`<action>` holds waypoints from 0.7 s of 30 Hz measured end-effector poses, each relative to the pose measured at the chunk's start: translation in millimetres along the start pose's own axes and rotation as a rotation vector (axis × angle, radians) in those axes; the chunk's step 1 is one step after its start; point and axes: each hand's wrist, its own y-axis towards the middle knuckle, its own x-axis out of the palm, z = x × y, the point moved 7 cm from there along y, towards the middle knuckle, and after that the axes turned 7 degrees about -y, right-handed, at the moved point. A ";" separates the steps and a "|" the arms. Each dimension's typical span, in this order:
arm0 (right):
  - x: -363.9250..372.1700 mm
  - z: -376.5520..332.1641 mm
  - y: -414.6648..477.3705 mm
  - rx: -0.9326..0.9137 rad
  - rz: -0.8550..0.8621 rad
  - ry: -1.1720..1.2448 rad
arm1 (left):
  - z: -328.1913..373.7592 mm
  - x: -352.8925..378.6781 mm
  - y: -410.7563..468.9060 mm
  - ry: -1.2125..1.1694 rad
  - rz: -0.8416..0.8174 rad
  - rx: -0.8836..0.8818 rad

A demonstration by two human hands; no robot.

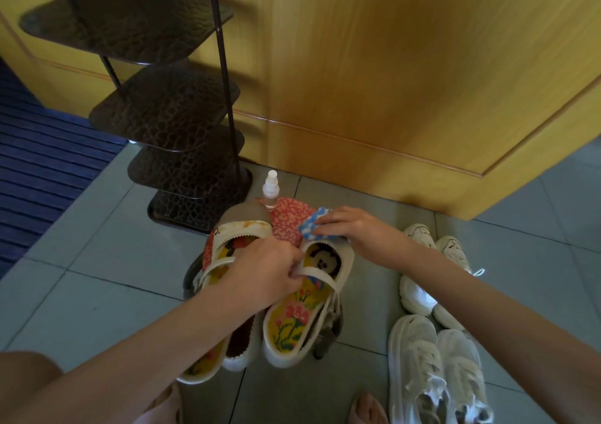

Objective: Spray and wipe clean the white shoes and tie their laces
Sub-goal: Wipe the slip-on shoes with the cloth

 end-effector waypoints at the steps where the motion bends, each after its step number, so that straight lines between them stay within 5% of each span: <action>1: 0.9 2.4 -4.9 0.011 0.005 0.008 | -0.9 0.9 0.9 0.008 -0.011 -0.009; 9: 19.0 9.7 -73.9 0.102 0.139 -0.002 | -6.5 2.9 0.9 -0.085 -0.035 -0.061; 12: 27.4 9.6 -89.9 0.107 0.052 0.082 | -9.7 2.9 1.2 -0.125 -0.033 -0.078; 14: 23.2 17.8 -92.3 0.280 0.023 0.248 | -9.5 2.6 -0.1 -0.127 -0.024 -0.077; 17: -16.4 33.5 -67.6 0.509 0.289 0.443 | -9.1 0.1 -3.6 -0.177 0.013 -0.093; 19: -37.1 28.7 -29.7 0.455 0.370 0.454 | -10.1 -1.7 -4.8 -0.219 0.025 -0.121; 21: -32.3 7.9 14.1 0.301 0.220 0.395 | -10.9 -1.7 -3.9 -0.239 0.010 -0.133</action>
